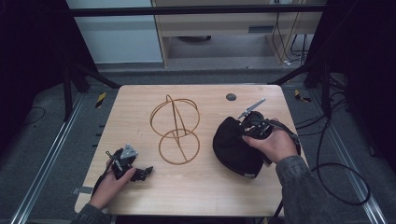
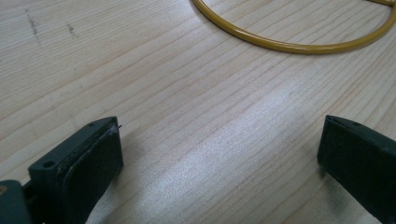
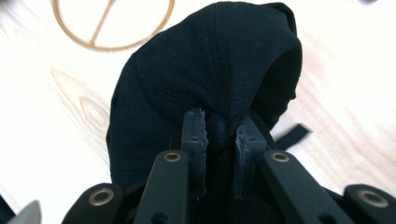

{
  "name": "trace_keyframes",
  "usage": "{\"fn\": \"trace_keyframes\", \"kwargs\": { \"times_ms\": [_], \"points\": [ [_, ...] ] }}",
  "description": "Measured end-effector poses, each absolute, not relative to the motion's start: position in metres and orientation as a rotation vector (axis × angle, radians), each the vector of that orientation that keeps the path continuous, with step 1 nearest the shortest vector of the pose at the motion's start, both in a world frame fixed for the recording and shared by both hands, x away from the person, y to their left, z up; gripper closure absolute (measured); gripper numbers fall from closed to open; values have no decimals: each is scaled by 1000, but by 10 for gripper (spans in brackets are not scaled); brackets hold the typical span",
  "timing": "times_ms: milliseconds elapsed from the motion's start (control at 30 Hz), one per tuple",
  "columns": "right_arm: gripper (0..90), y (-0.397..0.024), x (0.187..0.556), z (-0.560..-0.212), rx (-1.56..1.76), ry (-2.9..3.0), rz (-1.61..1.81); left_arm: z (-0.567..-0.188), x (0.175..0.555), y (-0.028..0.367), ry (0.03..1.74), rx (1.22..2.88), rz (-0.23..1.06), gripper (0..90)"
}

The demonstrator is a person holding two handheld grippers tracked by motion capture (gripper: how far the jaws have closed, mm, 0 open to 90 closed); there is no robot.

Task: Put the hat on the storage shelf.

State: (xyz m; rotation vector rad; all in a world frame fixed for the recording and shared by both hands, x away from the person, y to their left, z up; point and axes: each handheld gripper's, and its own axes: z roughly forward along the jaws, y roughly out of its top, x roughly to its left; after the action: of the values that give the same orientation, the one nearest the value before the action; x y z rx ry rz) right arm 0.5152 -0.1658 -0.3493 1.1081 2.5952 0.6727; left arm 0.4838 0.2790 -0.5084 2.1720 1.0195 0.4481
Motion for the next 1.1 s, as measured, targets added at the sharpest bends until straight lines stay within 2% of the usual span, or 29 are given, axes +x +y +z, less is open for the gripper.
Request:
{"fn": "trace_keyframes", "kwargs": {
  "times_ms": [167, 567, 1100],
  "points": [
    [779, -172, 513, -326, 1098, 2520, 764, -508, 484, 279, 1022, 2168, 448, 0],
    [783, -193, 507, -294, 1130, 2371, 925, -509, 484, 279, 1020, 2165, 446, 0],
    [785, -186, 492, -255, 1033, 2284, 1025, -508, 484, 279, 1018, 2170, 448, 0]
  ]
}}
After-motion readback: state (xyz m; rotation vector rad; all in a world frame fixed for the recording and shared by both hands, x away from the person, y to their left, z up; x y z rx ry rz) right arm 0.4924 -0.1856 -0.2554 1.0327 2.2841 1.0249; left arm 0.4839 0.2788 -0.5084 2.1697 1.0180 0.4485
